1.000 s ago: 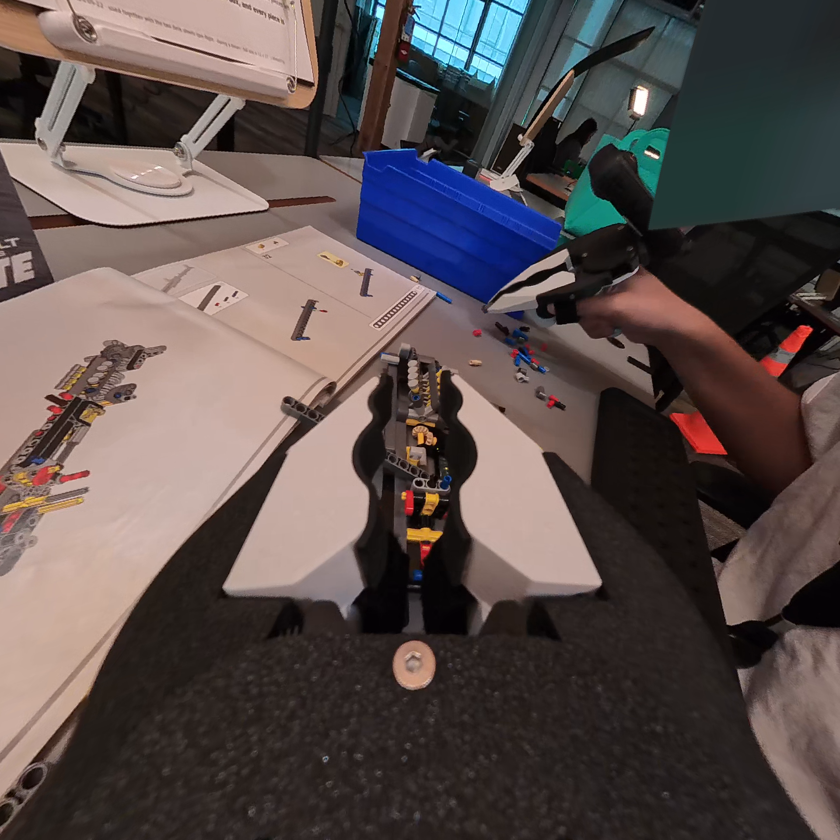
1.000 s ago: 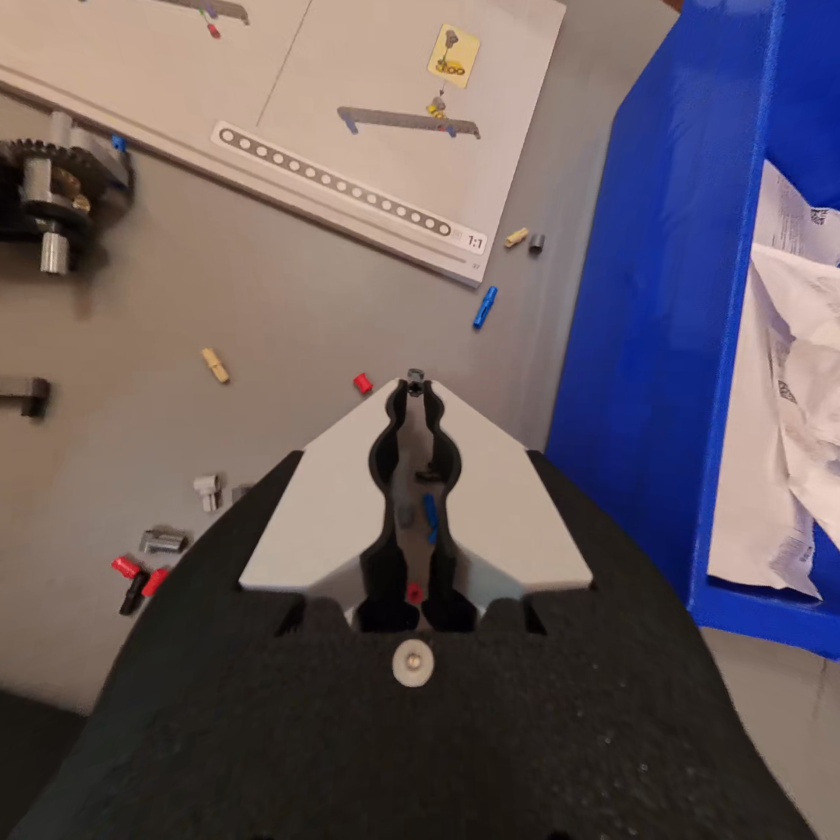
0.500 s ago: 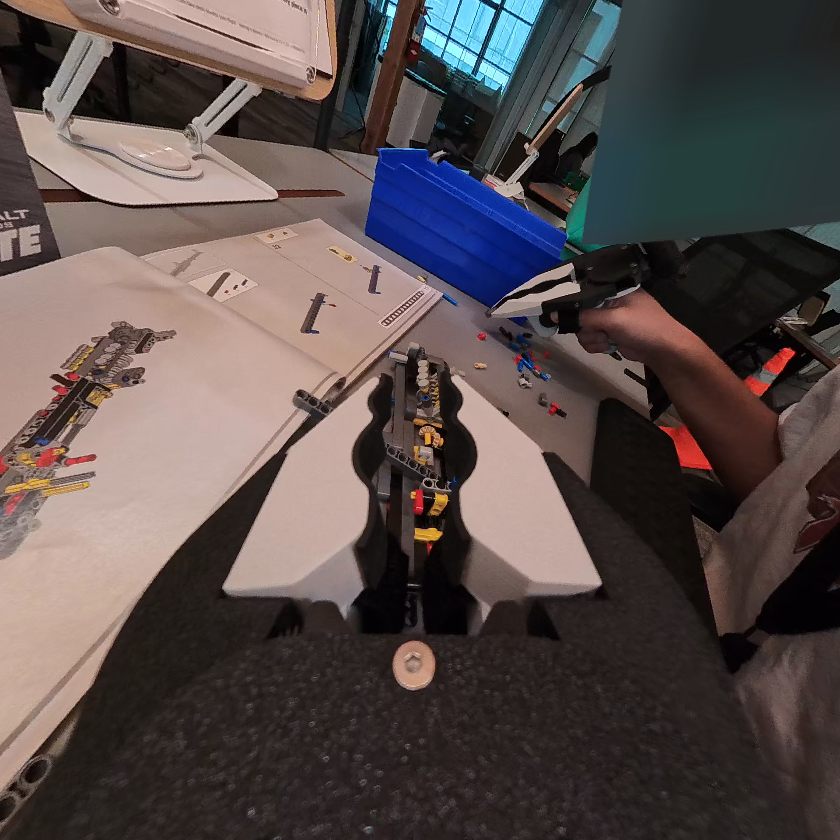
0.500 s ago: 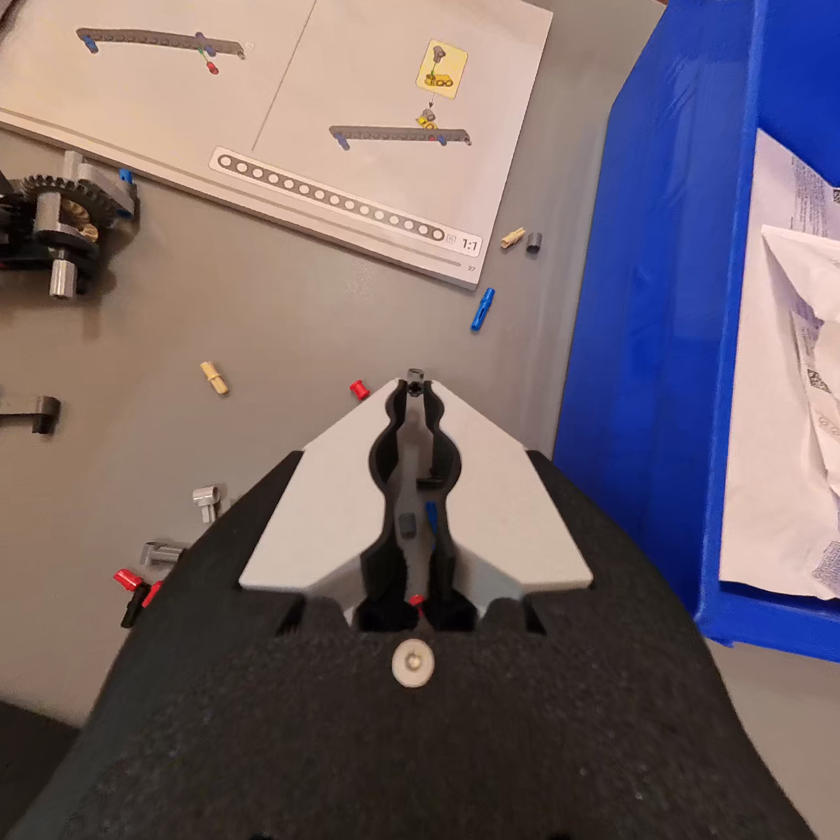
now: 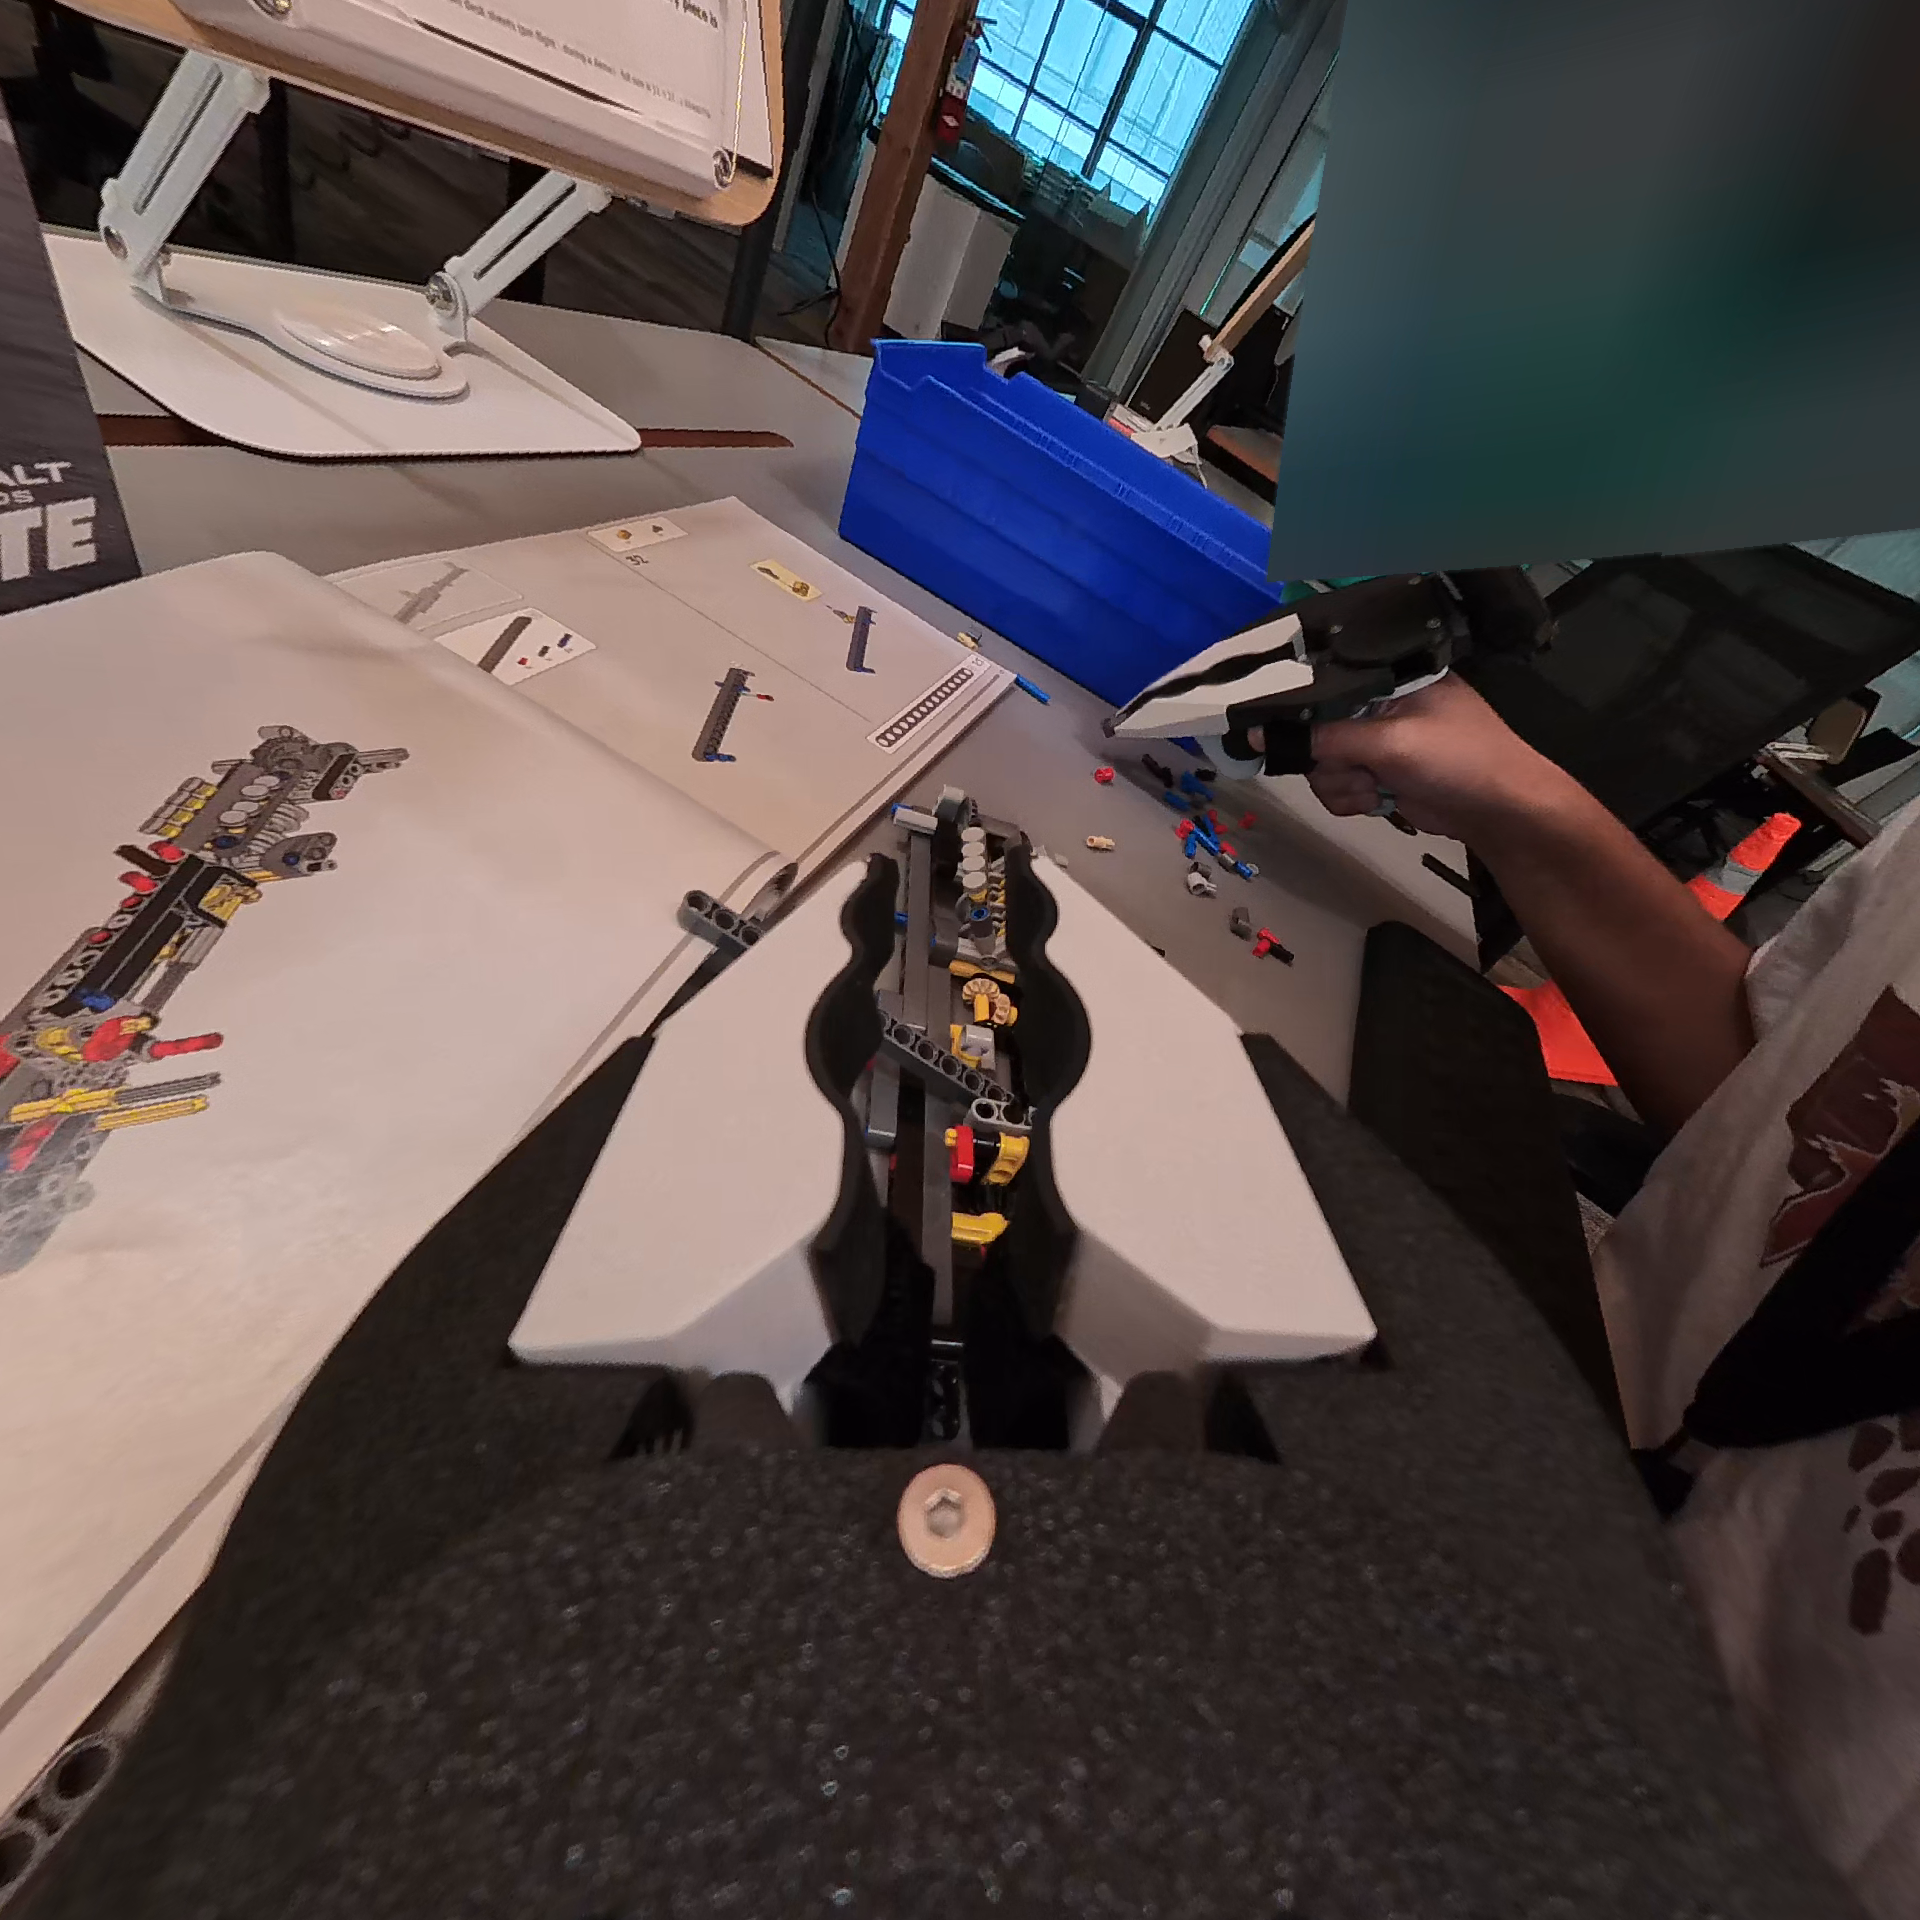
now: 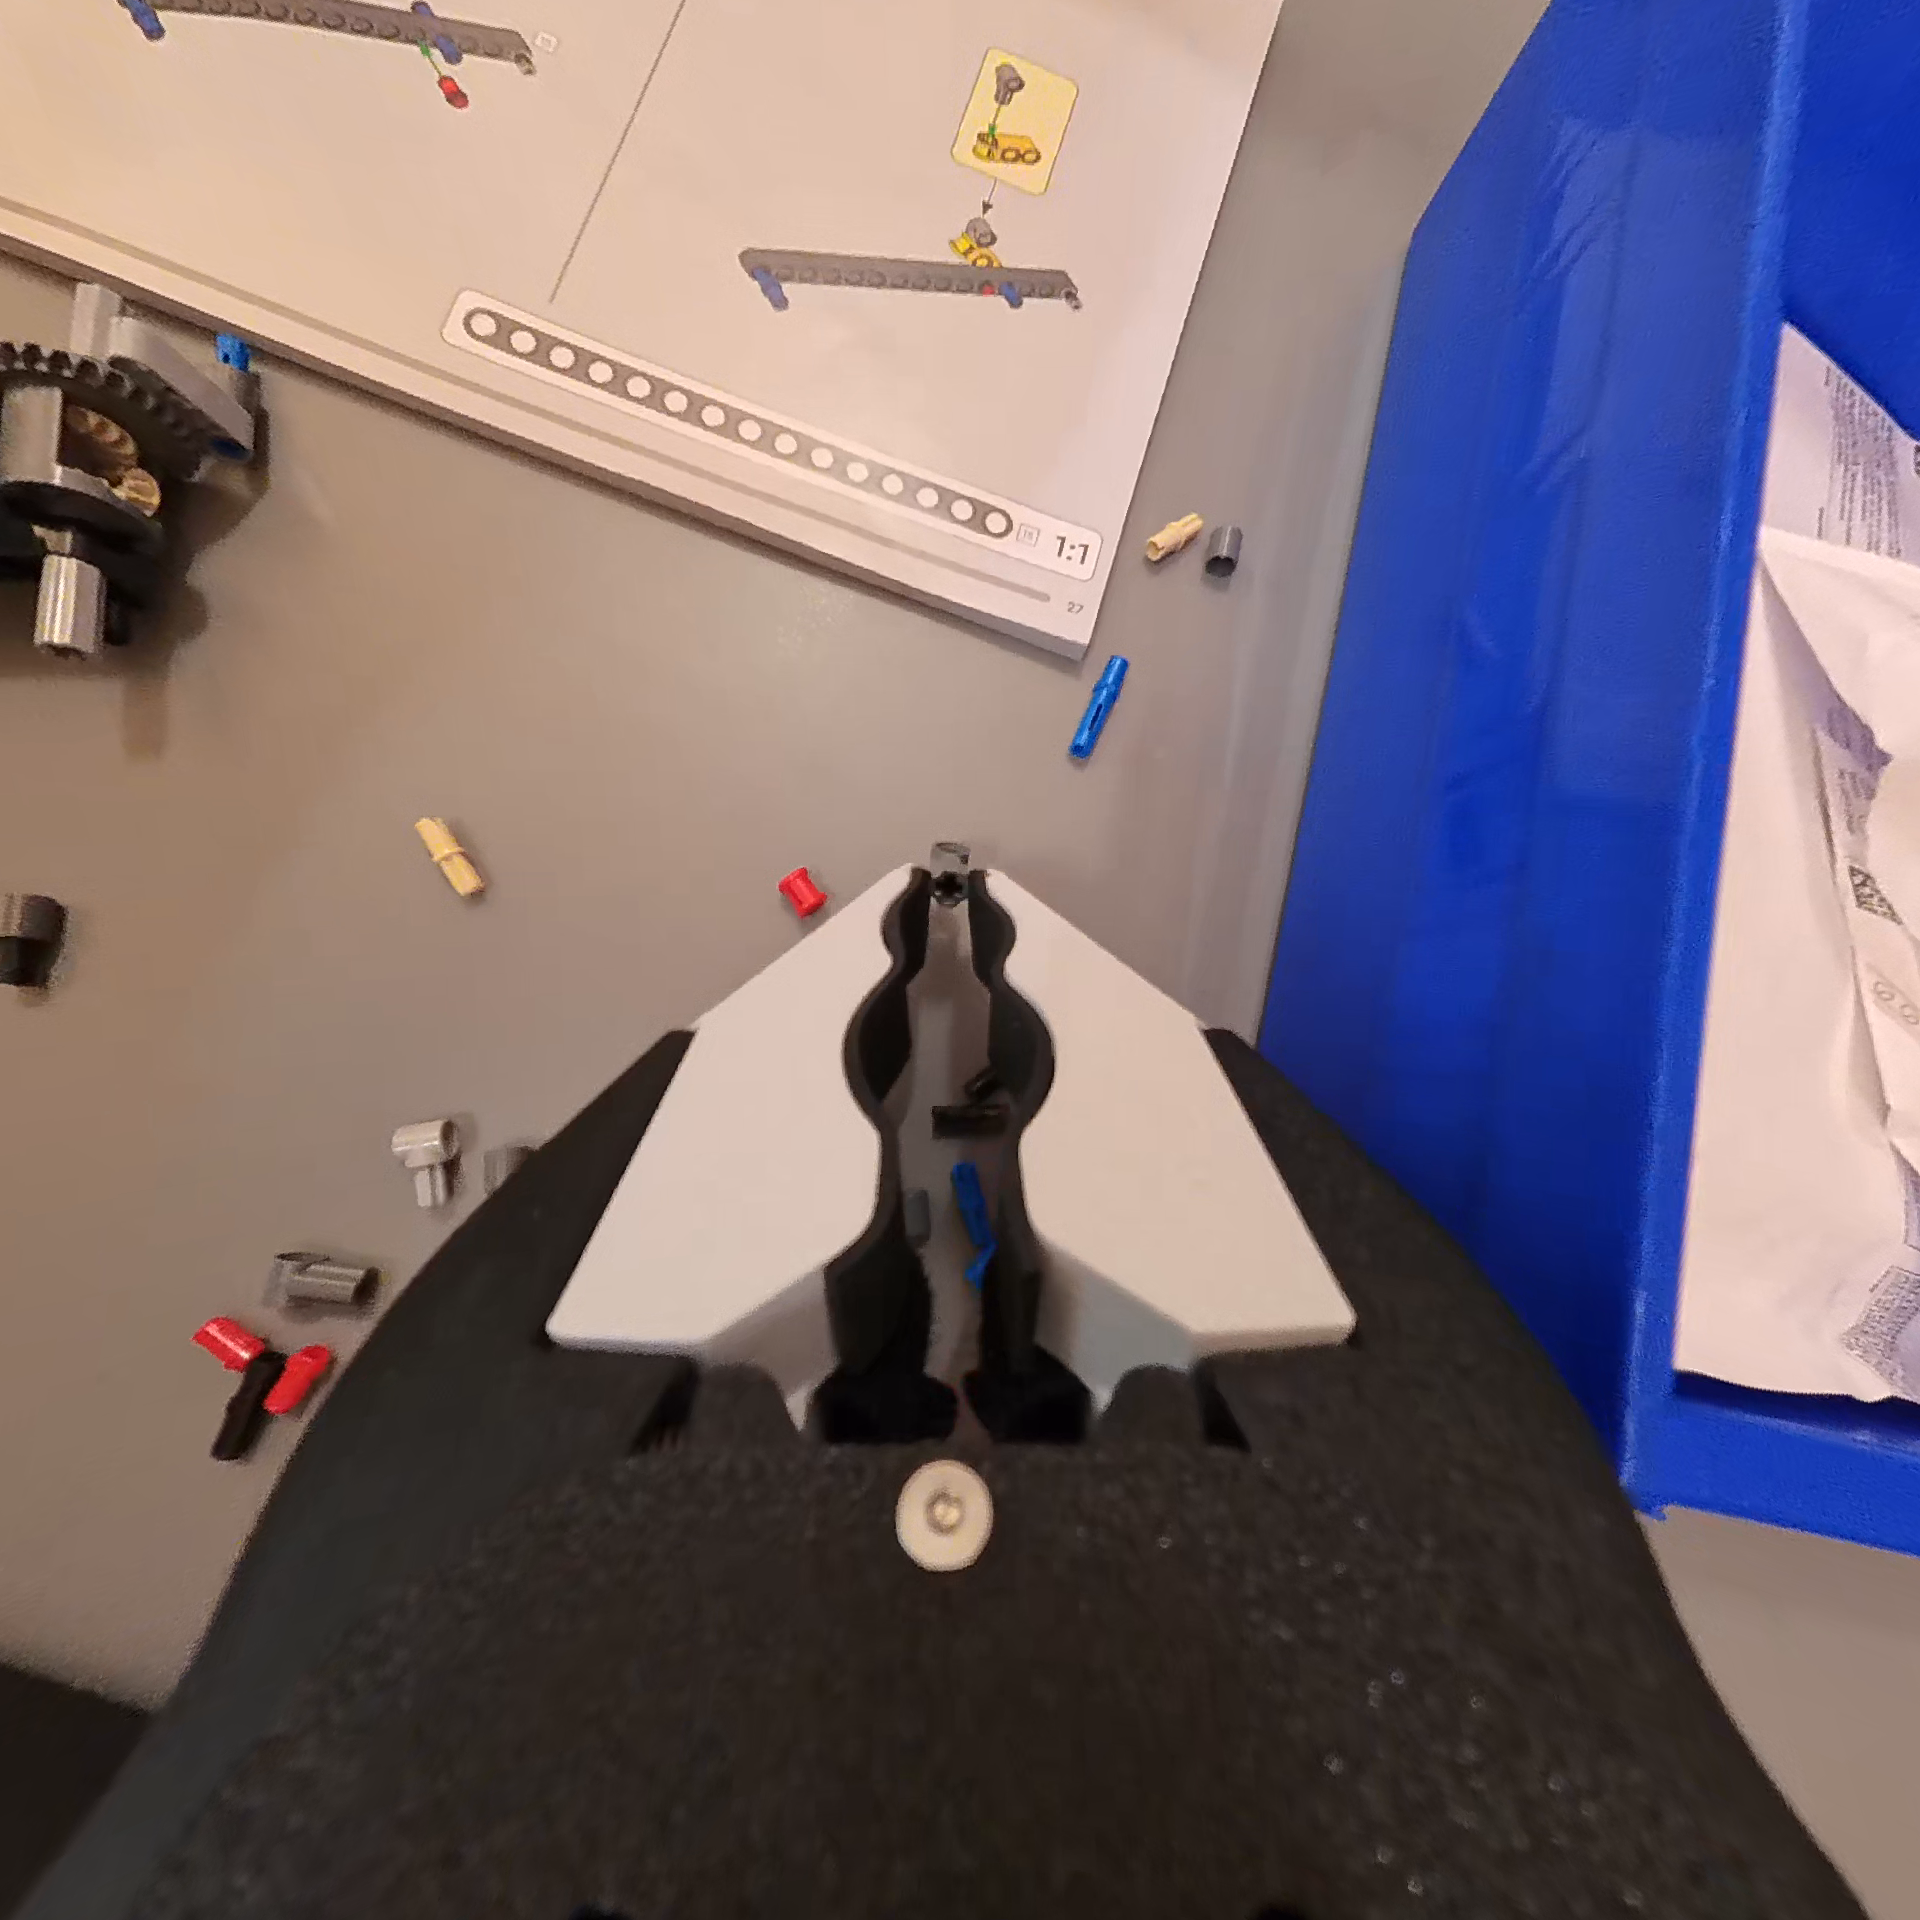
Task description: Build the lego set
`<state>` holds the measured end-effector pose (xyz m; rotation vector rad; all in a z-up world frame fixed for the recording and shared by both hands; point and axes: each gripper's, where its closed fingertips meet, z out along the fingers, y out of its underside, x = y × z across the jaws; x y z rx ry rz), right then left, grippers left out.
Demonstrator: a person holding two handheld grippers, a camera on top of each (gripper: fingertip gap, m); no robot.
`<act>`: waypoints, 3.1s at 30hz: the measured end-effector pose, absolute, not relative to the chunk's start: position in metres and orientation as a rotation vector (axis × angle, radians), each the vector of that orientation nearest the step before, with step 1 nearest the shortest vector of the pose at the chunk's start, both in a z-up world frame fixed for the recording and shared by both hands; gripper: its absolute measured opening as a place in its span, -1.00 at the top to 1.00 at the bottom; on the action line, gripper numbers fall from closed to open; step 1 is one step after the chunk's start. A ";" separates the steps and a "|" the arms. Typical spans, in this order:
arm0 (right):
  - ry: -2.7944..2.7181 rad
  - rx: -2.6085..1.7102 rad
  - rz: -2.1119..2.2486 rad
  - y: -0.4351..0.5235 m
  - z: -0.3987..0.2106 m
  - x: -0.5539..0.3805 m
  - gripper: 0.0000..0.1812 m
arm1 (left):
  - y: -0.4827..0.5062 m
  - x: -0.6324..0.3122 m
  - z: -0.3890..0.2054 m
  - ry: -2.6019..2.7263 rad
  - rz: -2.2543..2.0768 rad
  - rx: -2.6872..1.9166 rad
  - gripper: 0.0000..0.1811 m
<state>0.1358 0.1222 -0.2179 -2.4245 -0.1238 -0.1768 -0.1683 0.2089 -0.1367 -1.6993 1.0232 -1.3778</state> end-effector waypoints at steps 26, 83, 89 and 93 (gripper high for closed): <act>-0.075 -2.409 0.078 0.016 -0.219 0.105 0.74 | 0.189 -0.167 -0.121 1.040 -1.425 -1.630 0.78; -0.910 -2.099 1.727 0.062 -0.133 -0.160 0.97 | 0.067 -0.153 -0.132 1.705 -0.993 -0.883 0.74; -1.032 -2.163 1.828 0.055 -0.136 -0.171 0.98 | 0.059 -0.156 -0.138 1.755 -0.957 -0.832 0.91; -1.065 -2.142 1.869 0.053 -0.132 -0.172 0.98 | 0.059 -0.156 -0.136 1.748 -0.947 -0.814 0.93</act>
